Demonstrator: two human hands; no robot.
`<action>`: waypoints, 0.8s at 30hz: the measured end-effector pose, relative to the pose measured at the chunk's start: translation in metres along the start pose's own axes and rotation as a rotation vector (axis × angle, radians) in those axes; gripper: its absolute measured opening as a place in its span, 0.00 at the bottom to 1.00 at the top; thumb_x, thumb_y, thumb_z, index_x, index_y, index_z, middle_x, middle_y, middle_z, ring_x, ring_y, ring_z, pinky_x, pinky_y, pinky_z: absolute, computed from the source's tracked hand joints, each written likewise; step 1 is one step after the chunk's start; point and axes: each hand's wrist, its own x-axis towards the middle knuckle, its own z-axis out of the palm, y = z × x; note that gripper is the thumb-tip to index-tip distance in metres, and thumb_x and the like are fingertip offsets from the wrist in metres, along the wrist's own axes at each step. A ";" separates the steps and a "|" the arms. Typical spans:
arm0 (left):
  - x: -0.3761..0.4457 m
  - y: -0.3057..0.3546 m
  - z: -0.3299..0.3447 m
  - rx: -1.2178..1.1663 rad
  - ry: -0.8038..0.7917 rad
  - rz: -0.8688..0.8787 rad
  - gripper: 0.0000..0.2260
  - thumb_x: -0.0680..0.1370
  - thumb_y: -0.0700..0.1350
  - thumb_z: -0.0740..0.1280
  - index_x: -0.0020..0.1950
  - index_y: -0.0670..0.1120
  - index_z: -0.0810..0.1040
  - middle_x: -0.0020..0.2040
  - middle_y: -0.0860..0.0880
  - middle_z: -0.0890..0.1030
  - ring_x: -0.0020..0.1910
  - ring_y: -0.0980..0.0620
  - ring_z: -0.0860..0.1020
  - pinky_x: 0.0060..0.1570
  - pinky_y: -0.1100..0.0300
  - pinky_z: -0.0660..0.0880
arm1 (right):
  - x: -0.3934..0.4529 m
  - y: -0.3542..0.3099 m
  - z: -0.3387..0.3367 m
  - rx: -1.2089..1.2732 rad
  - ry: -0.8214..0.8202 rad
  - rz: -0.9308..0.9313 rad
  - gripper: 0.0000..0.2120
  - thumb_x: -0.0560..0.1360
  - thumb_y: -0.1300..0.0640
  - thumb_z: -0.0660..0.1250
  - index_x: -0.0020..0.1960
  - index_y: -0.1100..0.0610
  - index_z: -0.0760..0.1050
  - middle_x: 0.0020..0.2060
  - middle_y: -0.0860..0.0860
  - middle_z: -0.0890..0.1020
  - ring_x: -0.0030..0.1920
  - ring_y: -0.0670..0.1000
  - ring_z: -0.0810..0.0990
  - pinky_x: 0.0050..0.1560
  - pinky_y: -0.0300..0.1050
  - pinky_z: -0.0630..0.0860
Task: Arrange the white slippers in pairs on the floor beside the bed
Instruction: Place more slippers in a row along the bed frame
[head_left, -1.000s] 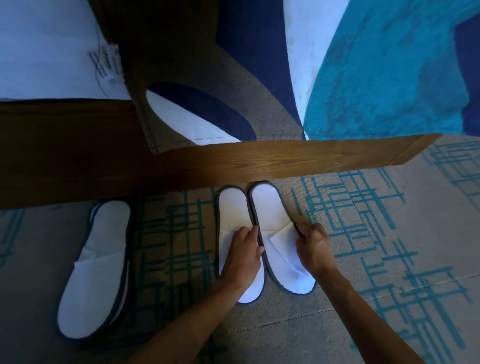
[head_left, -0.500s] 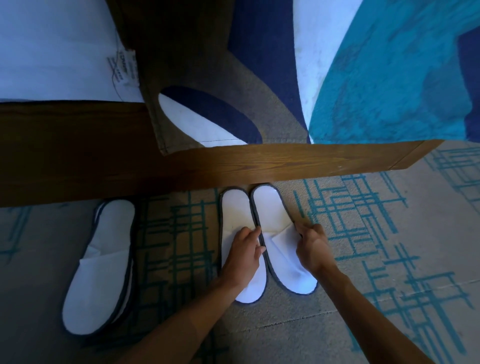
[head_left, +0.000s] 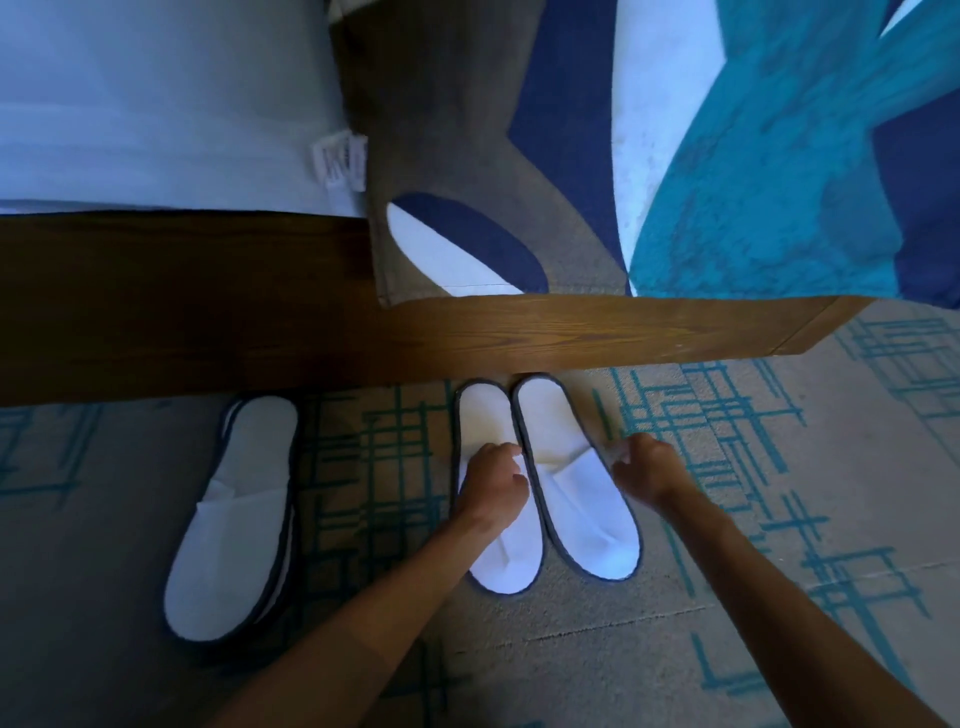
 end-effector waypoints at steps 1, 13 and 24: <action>-0.001 -0.001 -0.012 -0.001 0.013 -0.011 0.17 0.78 0.36 0.59 0.66 0.42 0.74 0.64 0.42 0.76 0.62 0.46 0.75 0.59 0.59 0.72 | 0.000 -0.004 -0.005 -0.010 0.003 0.011 0.16 0.73 0.61 0.60 0.59 0.65 0.73 0.58 0.64 0.78 0.58 0.61 0.76 0.55 0.47 0.73; -0.076 -0.120 -0.199 0.377 0.346 -0.020 0.07 0.76 0.38 0.61 0.49 0.39 0.78 0.47 0.41 0.78 0.41 0.42 0.78 0.42 0.50 0.78 | -0.055 -0.134 0.036 -0.101 -0.037 -0.222 0.15 0.71 0.53 0.62 0.56 0.54 0.72 0.58 0.56 0.77 0.59 0.57 0.75 0.55 0.50 0.73; -0.117 -0.216 -0.215 0.415 0.241 -0.279 0.08 0.79 0.42 0.58 0.51 0.42 0.76 0.52 0.40 0.81 0.48 0.42 0.79 0.48 0.51 0.78 | -0.117 -0.250 0.136 -0.098 -0.208 -0.544 0.15 0.72 0.56 0.62 0.51 0.67 0.76 0.51 0.66 0.81 0.50 0.63 0.81 0.50 0.54 0.79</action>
